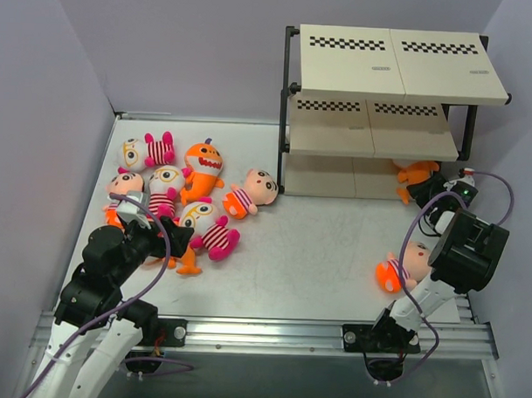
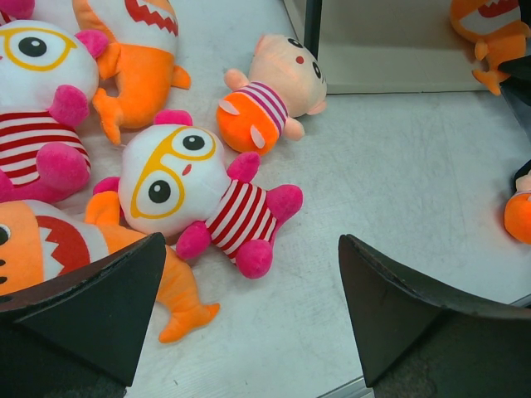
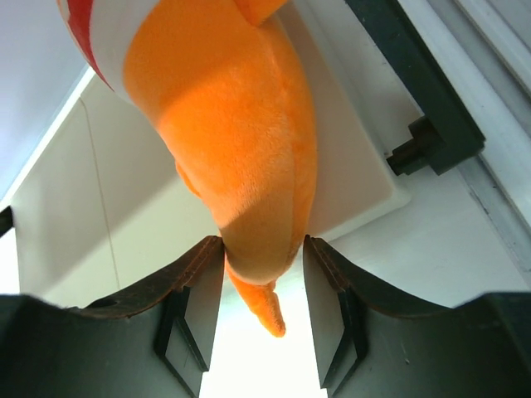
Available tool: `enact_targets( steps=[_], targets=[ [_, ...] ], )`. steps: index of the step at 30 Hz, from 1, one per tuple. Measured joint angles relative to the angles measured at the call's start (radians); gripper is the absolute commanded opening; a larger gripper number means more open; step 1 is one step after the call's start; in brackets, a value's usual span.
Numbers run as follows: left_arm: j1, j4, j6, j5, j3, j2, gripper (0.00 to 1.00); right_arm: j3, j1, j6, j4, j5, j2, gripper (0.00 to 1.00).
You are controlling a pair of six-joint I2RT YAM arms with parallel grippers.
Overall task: Place and organize the stuffed toys onto the shelf
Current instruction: Place the stuffed toy onto shelf
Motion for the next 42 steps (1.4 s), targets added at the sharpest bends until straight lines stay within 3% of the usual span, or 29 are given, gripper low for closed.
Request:
enact_targets(
  steps=[31,37,42],
  targets=[
    [-0.001,0.0,0.0,0.0,0.0,-0.005,0.94,-0.103,0.015,0.245,0.205,-0.066,0.0,0.26],
    [-0.002,0.0,0.0,0.0,0.0,-0.01,0.94,-0.103,0.013,0.253,0.214,-0.085,0.0,0.2],
    [-0.002,0.0,0.0,0.0,0.0,-0.01,0.94,-0.099,0.004,0.244,0.203,-0.111,0.0,0.09]
  ],
)
